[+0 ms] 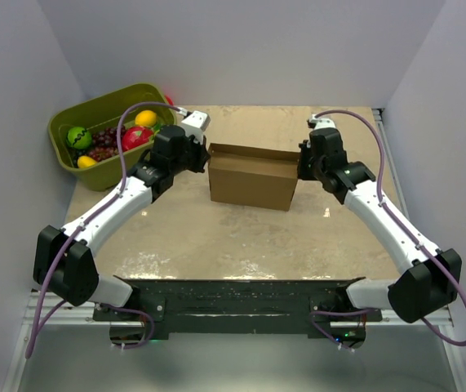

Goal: Fold the paper box

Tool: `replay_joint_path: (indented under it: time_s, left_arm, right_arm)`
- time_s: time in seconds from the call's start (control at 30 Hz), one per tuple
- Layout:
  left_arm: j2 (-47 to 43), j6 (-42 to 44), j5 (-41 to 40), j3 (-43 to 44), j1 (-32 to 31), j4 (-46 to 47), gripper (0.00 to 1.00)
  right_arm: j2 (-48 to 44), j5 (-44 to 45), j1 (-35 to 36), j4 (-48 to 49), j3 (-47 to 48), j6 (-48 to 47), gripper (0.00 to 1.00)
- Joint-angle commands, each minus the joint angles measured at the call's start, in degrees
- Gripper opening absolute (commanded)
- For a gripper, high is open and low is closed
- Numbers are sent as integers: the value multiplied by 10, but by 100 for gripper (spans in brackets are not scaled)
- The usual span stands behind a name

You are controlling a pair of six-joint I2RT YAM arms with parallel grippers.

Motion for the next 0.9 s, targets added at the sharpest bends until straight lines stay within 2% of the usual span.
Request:
replay_joint_path:
  time_s: [0.0,0.47,0.7,0.77,0.87]
  left_arm:
    - [35,16,7,-28,-11,-108,0]
    - [42,16,-10,-47,-35,-116,0]
    - [35,0,0,-69,-37,-108,0]
    - [35,-2,4,-68,-37,-106,0]
    - [31,-2,-10,-59,-37,-111,0]
  right_arm:
    - [0,-25,4,2,-18,12,0]
    - [-11,-2,13,-7,-85,0,0]
    - [-18,7,15,-6,-87,5,1]
    - [-21,13,15,-9,-77,5,7]
    - [-31,20,15,-21,-53,6,24]
